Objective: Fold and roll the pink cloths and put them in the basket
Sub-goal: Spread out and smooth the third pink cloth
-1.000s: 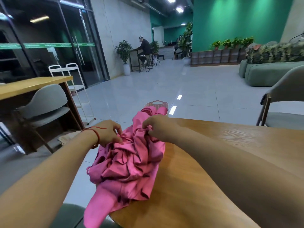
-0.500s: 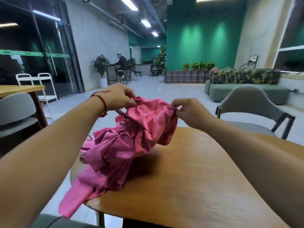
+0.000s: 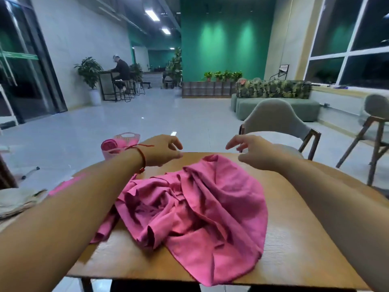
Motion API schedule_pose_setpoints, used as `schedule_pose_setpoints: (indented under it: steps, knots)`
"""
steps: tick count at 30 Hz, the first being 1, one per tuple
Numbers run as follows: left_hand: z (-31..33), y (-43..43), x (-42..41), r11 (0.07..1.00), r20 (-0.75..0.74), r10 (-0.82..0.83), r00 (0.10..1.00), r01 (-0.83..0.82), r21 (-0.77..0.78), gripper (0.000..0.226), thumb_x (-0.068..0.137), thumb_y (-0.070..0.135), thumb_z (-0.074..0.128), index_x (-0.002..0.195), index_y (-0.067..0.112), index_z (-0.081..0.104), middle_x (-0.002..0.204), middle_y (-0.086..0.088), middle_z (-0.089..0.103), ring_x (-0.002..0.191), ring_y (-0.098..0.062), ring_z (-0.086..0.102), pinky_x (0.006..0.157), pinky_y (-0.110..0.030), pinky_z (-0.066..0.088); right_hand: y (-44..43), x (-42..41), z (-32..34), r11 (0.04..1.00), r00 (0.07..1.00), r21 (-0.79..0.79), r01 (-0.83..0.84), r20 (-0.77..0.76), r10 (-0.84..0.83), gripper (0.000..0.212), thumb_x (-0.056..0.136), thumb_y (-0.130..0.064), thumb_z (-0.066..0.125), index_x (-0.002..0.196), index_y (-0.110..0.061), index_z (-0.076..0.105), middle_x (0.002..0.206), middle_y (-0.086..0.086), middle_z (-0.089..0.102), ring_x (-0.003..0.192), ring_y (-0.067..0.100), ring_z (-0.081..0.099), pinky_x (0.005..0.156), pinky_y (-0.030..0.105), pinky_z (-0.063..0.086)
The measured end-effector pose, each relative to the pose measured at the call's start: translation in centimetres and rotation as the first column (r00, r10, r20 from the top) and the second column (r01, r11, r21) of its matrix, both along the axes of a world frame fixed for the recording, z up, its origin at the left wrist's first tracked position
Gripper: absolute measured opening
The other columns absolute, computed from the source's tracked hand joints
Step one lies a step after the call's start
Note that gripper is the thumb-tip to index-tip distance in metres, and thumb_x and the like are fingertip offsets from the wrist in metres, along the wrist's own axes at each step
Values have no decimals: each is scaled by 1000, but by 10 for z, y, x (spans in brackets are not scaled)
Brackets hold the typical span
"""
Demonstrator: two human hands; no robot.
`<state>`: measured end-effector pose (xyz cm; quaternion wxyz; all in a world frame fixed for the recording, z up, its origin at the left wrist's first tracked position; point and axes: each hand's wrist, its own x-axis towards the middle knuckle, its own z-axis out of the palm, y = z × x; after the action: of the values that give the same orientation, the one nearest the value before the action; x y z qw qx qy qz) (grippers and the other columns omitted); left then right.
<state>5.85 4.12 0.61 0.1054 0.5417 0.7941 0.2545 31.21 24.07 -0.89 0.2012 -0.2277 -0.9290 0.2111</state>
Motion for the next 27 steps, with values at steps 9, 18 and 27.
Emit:
schedule_pose_setpoints:
  steps: [9,18,27]
  knots:
    - [-95,-33,-20,885,-79,-84,993,37,-464,131,59,85,81,164,34,23,162,15,36,147,-8,39,124,-31,30,-31,-34,-92,985,917,-38,-168,360,170,118,65,-79,83,163,-50,25,172,-14,25,156,10,27,129,37,25]
    - [-112,-25,-19,987,-158,-37,987,11,-162,28,74,25,75,99,37,75,90,9,75,82,-12,70,75,-25,57,-7,-1,-107,992,998,111,62,15,-64,21,76,-9,66,83,-27,74,80,-5,75,81,19,67,70,34,47]
    - [-87,-23,-65,985,-159,96,983,-71,156,25,84,11,72,96,33,71,94,5,74,90,-21,72,75,-23,52,77,113,-64,921,916,-43,388,-92,-390,52,80,10,61,78,-39,79,71,-19,73,83,16,69,70,20,50]
